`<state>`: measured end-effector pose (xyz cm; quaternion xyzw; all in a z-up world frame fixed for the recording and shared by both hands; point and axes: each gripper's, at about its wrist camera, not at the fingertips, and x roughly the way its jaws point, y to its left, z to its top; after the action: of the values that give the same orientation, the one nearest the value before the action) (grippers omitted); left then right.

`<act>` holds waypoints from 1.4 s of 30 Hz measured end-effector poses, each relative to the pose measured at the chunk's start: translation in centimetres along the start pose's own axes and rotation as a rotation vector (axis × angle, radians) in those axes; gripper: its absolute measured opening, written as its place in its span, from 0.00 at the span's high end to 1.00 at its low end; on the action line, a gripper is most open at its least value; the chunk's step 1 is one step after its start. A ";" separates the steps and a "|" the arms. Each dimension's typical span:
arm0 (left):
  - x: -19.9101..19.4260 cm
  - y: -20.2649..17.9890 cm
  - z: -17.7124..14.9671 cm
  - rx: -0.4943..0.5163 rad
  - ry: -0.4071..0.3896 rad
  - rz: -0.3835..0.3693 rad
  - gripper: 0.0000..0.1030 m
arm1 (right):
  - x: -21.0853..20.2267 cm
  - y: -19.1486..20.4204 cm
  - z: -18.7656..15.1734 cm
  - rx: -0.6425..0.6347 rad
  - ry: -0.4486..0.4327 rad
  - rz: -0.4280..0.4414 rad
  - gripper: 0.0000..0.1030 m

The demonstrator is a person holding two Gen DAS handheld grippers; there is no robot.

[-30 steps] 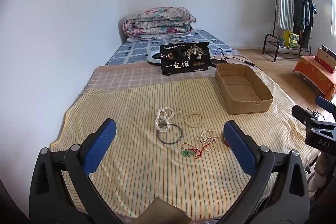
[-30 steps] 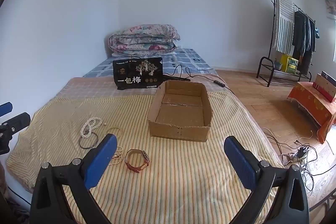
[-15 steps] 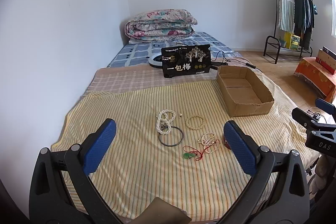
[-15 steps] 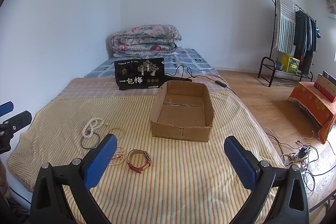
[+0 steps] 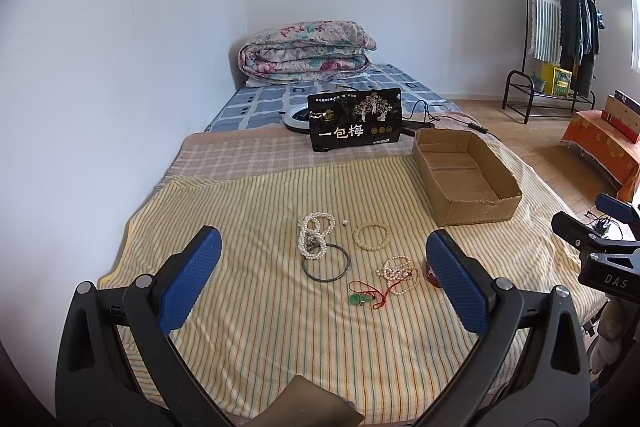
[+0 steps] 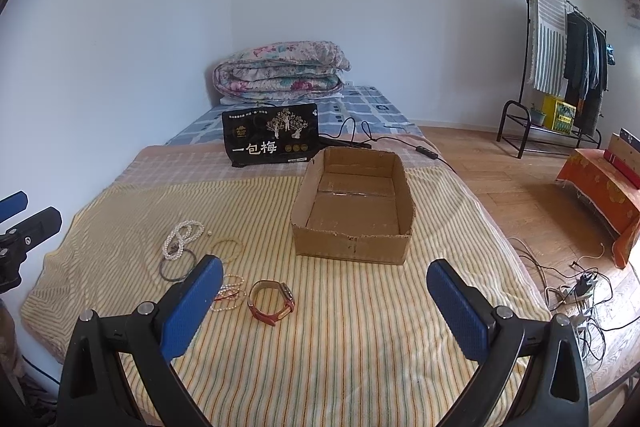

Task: Organize jewelry

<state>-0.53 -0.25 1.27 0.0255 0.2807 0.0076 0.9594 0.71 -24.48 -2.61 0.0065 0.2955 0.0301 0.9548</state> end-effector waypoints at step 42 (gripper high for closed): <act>-0.3 0.1 -0.1 -0.004 0.002 -0.001 0.00 | 0.2 0.1 0.0 -0.006 0.013 0.009 0.00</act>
<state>-0.80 -0.14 1.38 0.0234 0.2818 0.0077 0.9592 0.86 -24.40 -2.75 0.0048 0.3014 0.0355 0.9528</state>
